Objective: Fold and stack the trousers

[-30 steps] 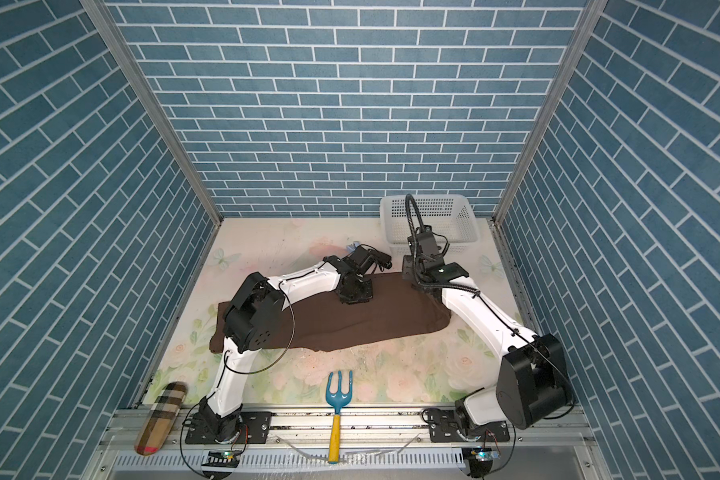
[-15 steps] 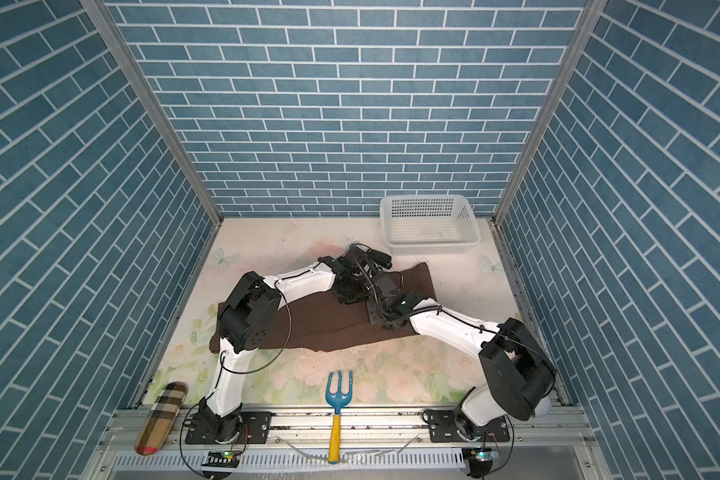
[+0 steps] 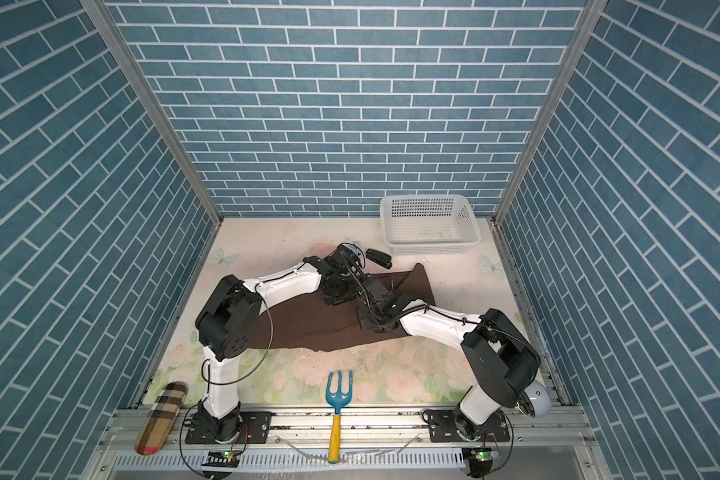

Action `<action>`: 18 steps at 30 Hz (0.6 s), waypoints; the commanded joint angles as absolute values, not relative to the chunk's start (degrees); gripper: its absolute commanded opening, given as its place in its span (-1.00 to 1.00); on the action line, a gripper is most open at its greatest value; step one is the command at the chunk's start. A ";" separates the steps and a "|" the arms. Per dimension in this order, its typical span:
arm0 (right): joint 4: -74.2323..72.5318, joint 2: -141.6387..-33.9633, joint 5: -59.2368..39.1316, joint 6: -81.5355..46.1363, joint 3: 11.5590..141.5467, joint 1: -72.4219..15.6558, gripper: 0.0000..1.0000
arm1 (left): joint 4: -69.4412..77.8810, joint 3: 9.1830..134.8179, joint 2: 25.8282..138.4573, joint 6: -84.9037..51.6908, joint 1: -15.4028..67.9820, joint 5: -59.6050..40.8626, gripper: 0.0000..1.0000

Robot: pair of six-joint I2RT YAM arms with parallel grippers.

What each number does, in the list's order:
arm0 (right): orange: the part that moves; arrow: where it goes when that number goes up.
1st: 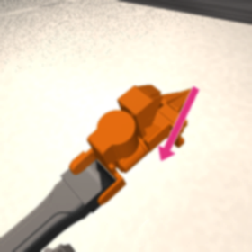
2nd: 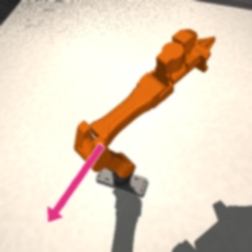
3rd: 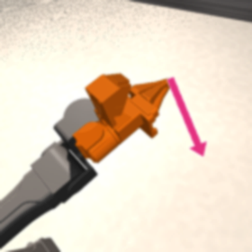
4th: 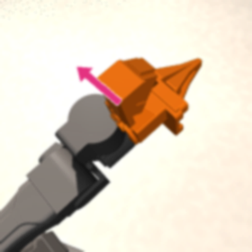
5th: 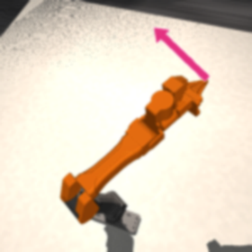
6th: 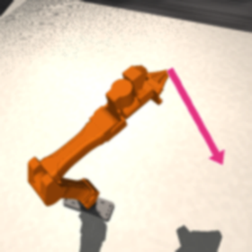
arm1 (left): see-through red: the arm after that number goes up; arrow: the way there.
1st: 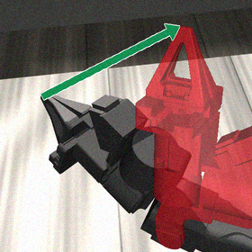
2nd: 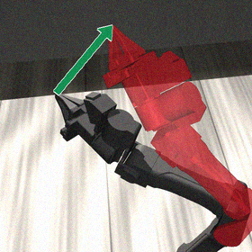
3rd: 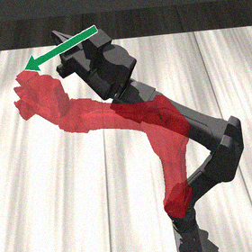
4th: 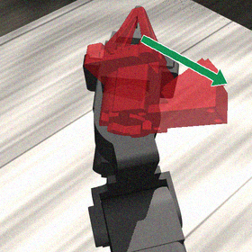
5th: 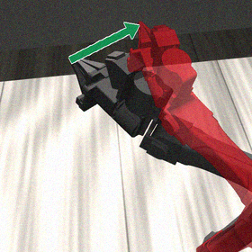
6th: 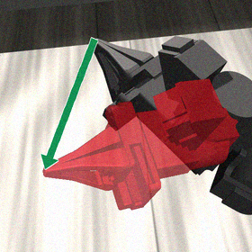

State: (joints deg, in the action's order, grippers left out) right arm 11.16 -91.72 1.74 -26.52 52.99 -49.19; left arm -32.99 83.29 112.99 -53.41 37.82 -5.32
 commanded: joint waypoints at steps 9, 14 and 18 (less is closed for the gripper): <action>8.40 -96.03 -7.30 -25.47 54.87 -50.66 -0.28 | -34.97 73.14 101.94 -56.99 34.73 1.12 -0.49; 12.71 -86.07 -6.94 -27.37 54.76 -45.05 0.14 | -34.33 75.79 104.58 -54.21 35.07 -2.02 -0.38; 15.94 -76.47 -11.51 -30.32 52.72 -32.70 0.17 | -35.21 80.66 108.59 -50.30 36.81 -1.73 -0.09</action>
State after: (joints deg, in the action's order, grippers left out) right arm 12.53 -82.85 -8.80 -27.16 53.01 -39.11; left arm -34.26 77.71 106.21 -53.45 35.62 -1.48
